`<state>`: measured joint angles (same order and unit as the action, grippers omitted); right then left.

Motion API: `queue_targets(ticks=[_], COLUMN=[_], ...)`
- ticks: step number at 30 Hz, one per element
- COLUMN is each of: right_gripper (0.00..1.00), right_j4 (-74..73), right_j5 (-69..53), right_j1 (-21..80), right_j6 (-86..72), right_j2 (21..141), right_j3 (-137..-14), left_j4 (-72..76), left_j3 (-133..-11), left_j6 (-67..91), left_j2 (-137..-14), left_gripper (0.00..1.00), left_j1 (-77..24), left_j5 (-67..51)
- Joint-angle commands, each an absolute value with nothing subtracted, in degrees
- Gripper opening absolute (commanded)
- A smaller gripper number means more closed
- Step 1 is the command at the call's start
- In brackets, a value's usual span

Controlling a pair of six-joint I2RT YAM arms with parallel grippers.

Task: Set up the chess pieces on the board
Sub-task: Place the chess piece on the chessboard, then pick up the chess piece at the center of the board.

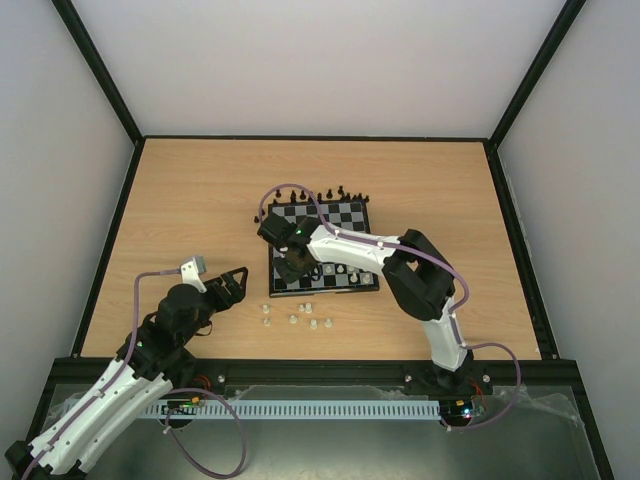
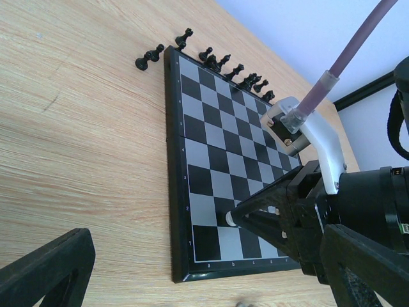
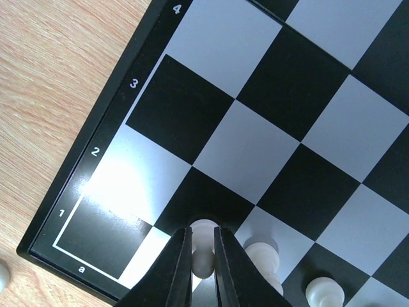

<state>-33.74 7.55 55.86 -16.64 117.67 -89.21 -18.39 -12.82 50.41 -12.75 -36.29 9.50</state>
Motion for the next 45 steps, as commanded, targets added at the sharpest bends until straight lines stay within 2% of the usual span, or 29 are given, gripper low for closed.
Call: queue_targets(ticks=[1, 21, 32, 37, 45], right_gripper=[0.12, 0.14, 0.21, 0.21, 0.25], right_j4=[-35.58, -35.15, -35.56, -35.40, -34.12], right_j5=[7.30, 7.39, 7.87, 7.36, 5.76], right_j1=[55.55, 55.36, 55.32, 55.37, 57.05], right_j6=[-15.73, -15.73, -16.04, -16.34, -17.29], right_j2=[119.03, 119.85, 118.64, 115.42, 106.27], right_j3=[-90.42, -92.20, -91.52, -90.88, -83.03], left_j4=[-18.52, -18.50, -18.45, -18.37, -17.82], left_j3=[-13.71, -13.62, -13.57, -13.62, -13.71], left_j6=[50.36, 50.45, 50.36, 50.36, 50.27], left_j2=[-12.48, -12.39, -12.48, -12.61, -13.55], left_gripper=[0.99, 1.00, 1.00, 1.00, 1.00], left_j1=[-35.99, -35.95, -35.93, -35.90, -35.96], left_j5=[9.58, 9.40, 9.46, 9.49, 9.67])
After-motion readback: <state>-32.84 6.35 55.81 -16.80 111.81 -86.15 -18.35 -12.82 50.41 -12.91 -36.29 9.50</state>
